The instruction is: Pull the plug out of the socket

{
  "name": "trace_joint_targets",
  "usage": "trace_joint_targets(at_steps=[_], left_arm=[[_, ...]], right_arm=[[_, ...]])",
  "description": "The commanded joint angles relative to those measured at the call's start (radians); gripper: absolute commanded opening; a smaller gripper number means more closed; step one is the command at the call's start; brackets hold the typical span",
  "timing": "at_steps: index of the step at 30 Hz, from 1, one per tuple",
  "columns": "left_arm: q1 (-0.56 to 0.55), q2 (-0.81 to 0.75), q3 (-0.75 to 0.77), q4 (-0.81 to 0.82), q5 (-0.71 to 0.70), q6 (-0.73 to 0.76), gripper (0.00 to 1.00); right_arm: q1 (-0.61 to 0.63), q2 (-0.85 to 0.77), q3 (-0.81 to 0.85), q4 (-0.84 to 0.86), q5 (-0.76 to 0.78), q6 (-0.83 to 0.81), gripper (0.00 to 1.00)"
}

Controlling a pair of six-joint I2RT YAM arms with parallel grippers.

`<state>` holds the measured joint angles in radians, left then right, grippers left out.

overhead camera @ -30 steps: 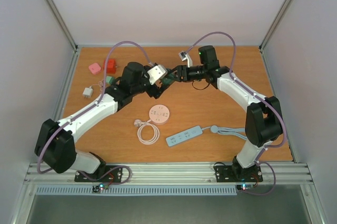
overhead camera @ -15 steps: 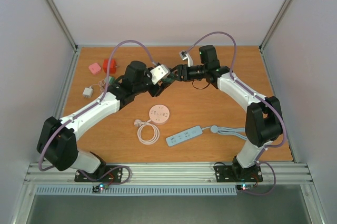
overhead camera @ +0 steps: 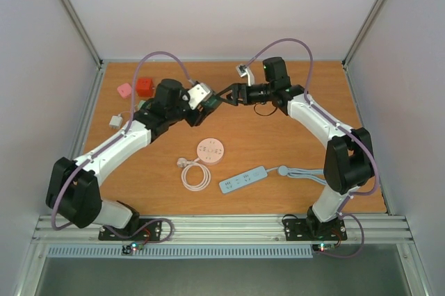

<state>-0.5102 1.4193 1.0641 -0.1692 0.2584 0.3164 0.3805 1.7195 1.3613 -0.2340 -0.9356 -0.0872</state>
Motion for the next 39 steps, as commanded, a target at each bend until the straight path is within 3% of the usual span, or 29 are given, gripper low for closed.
trace_joint_targets(at_steps=[1, 7, 14, 22, 31, 39], left_arm=[[0.041, -0.051, -0.039, -0.022, 0.017, -0.029, 0.33], [0.091, -0.098, -0.087, -0.068, 0.006, -0.02, 0.31], [0.249, -0.175, -0.155, -0.19, 0.012, -0.033, 0.31], [0.389, -0.202, -0.192, -0.312, -0.03, -0.025, 0.31], [0.487, -0.109, -0.199, -0.392, -0.12, -0.043, 0.31], [0.492, -0.063, -0.202, -0.387, -0.133, -0.054, 0.32]], right_arm=[[-0.005, -0.001, 0.05, -0.018, -0.009, -0.052, 0.99], [0.001, 0.036, 0.101, -0.074, -0.009, -0.128, 0.99], [0.125, 0.113, 0.177, -0.326, 0.15, -0.488, 0.96], [0.3, 0.172, 0.17, -0.416, 0.318, -0.765, 0.94], [0.445, 0.28, 0.201, -0.384, 0.423, -0.883, 0.94], [0.53, 0.381, 0.232, -0.376, 0.496, -0.941, 0.94]])
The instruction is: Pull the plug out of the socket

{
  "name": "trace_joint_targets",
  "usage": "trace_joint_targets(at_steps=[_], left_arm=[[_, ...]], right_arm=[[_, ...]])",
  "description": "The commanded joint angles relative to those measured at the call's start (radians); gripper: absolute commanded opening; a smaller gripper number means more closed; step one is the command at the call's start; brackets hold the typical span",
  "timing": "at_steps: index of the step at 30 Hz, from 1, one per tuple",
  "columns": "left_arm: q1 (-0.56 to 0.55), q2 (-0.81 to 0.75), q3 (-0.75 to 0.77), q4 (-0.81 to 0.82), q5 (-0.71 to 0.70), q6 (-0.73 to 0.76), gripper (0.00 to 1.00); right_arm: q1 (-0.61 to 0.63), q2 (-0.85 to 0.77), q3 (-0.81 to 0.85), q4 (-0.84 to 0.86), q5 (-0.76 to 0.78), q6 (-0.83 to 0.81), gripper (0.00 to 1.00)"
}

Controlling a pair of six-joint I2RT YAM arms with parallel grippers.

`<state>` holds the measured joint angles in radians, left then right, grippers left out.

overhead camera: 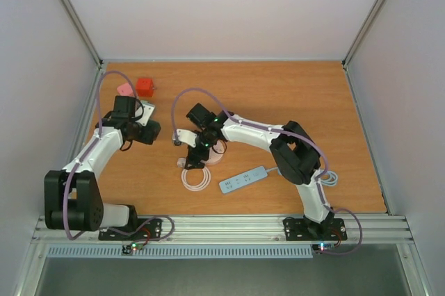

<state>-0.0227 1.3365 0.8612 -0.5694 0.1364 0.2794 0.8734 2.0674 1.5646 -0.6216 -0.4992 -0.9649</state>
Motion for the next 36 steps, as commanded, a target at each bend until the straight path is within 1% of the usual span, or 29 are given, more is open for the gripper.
trace_joint_targets(at_steps=[1, 6, 9, 13, 18, 21, 28, 31, 36], left_arm=[[0.004, 0.024, 0.0, 0.014, -0.012, -0.017, 0.32], [0.006, 0.029, -0.007, 0.024, -0.006, -0.021, 0.32], [0.006, 0.031, -0.01, 0.03, -0.004, -0.025, 0.32], [0.006, 0.029, -0.016, 0.037, -0.007, -0.023, 0.32], [0.006, 0.035, -0.014, 0.042, -0.007, -0.024, 0.32], [0.006, 0.042, -0.011, 0.045, -0.009, -0.024, 0.32], [0.006, 0.055, -0.01, 0.05, -0.019, -0.022, 0.32], [0.006, 0.062, -0.004, 0.048, -0.017, -0.021, 0.31], [0.006, 0.077, 0.014, 0.044, -0.011, -0.019, 0.31]], right_arm=[[0.044, 0.043, 0.028, 0.02, 0.071, -0.068, 0.94], [0.08, 0.078, 0.015, 0.081, 0.18, -0.102, 0.95], [0.098, 0.117, 0.041, 0.116, 0.269, -0.093, 0.95], [0.101, 0.189, 0.143, 0.115, 0.33, -0.035, 0.94], [0.079, 0.257, 0.288, 0.078, 0.341, 0.06, 0.93], [0.056, 0.301, 0.37, 0.044, 0.36, 0.097, 0.93], [-0.036, 0.369, 0.471, -0.022, 0.412, 0.169, 0.91], [-0.09, 0.372, 0.483, -0.047, 0.413, 0.203, 0.9], [-0.193, 0.344, 0.471, -0.107, 0.372, 0.249, 0.89]])
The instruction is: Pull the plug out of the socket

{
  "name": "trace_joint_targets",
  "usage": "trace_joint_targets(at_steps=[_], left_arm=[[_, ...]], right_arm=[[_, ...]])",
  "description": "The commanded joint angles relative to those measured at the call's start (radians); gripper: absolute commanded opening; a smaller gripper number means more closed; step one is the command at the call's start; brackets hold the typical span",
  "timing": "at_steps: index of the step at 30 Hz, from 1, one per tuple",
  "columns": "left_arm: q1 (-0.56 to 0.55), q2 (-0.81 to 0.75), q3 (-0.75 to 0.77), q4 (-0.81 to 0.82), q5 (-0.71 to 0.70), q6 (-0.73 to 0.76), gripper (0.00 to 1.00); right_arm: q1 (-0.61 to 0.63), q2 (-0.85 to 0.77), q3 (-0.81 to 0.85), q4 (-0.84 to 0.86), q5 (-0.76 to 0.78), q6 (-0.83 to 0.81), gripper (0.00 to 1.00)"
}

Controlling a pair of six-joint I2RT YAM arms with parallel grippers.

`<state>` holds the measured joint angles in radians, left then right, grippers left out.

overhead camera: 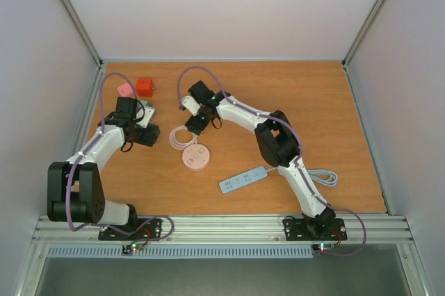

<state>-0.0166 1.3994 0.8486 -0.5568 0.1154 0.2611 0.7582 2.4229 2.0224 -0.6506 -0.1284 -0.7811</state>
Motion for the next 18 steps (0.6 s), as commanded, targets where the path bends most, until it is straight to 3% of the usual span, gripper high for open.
trace_joint_targets(at_steps=[1, 6, 13, 18], left_arm=[[0.0, 0.017, 0.029, 0.032, 0.01, 0.001, 0.31], [0.0, 0.036, 0.044, 0.032, 0.017, 0.011, 0.31], [0.0, 0.061, 0.056, 0.033, 0.026, 0.02, 0.31], [0.0, 0.06, 0.058, 0.029, 0.029, 0.028, 0.31]], right_arm=[[-0.1, -0.021, 0.001, -0.087, -0.009, 0.07, 0.89], [-0.203, -0.11, -0.161, -0.075, -0.042, 0.053, 0.88], [-0.257, -0.301, -0.571, 0.066, 0.012, -0.066, 0.87], [-0.348, -0.398, -0.722, 0.083, 0.018, -0.067, 0.87]])
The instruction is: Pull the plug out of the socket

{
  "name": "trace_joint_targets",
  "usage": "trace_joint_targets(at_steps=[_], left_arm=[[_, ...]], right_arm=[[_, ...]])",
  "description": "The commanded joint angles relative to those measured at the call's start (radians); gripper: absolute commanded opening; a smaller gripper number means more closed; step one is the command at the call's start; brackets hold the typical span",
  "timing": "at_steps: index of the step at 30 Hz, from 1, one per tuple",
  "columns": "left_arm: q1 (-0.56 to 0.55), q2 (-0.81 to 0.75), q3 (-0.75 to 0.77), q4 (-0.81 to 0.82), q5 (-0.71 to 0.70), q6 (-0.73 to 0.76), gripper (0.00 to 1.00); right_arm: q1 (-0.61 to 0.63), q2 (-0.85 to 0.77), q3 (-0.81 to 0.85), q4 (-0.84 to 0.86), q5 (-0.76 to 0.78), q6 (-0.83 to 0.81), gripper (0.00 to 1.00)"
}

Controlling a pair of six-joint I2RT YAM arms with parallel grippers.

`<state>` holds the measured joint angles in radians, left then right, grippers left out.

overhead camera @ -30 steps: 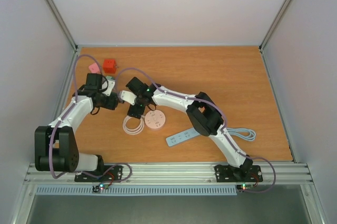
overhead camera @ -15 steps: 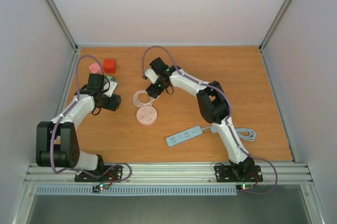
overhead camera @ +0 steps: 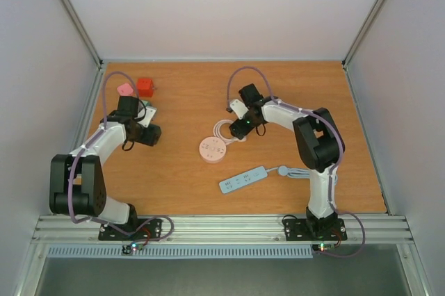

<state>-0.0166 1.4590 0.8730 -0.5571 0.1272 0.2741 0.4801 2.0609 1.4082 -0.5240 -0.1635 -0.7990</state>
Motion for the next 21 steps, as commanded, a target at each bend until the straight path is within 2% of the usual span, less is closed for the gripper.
trace_joint_targets(at_steps=[1, 14, 21], left_arm=[[0.0, 0.002, 0.034, 0.03, 0.018, 0.016, 0.31], [0.0, 0.036, 0.061, 0.027, 0.022, 0.019, 0.31], [0.0, 0.046, 0.059, 0.028, 0.022, 0.022, 0.31]], right_arm=[[-0.092, -0.051, -0.131, -0.044, 0.052, -0.048, 0.87], [-0.336, -0.147, -0.275, -0.043, 0.079, -0.058, 0.86], [-0.498, -0.173, -0.284, -0.083, 0.065, -0.076, 0.86]])
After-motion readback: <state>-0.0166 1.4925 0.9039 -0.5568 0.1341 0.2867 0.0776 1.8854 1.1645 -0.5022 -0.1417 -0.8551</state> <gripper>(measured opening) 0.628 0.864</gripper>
